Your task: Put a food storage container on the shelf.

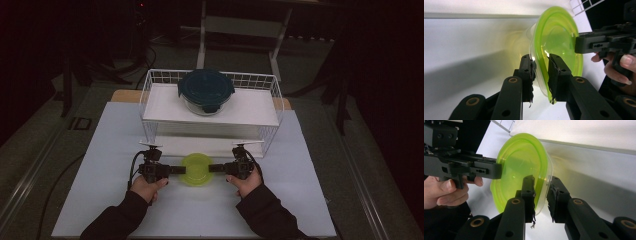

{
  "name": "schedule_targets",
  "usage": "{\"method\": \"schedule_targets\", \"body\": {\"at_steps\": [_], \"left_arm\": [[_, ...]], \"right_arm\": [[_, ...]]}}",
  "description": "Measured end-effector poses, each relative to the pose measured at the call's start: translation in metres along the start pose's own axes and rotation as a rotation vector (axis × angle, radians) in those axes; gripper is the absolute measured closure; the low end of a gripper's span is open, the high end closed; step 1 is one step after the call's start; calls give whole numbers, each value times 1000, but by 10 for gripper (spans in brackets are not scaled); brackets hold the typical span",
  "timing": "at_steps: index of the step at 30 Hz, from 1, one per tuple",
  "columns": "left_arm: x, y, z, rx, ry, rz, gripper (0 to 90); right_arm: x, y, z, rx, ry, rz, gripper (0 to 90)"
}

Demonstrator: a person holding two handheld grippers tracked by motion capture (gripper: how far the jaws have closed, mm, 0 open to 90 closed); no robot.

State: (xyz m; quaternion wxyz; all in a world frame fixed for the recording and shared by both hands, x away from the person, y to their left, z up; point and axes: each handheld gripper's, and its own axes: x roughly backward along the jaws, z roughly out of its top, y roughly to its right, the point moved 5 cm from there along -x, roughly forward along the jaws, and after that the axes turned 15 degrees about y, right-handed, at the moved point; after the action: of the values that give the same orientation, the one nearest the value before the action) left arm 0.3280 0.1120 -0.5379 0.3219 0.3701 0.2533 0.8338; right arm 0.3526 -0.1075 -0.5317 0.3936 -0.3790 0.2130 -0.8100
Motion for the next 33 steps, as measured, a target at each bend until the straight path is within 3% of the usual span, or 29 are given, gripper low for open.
{"method": "schedule_targets", "body": {"at_steps": [4, 5, 9, 19, 33], "left_arm": [[3, 3, -2, 7, 2, -1, 763], [5, 5, -3, -13, 6, 2, 777], [6, 9, -3, -31, 8, 9, 799], [12, 21, -1, -48, 22, -14, 800], [44, 62, 16, -116, 98, -47, 799]], "right_arm": [[2, -5, -2, 20, -9, -2, 781], [3, -7, -3, 35, -3, -16, 795], [6, -10, -5, 62, -11, -43, 806], [17, -18, -3, 90, 10, -40, 807], [51, -58, 14, 167, 86, -15, 806]]}}
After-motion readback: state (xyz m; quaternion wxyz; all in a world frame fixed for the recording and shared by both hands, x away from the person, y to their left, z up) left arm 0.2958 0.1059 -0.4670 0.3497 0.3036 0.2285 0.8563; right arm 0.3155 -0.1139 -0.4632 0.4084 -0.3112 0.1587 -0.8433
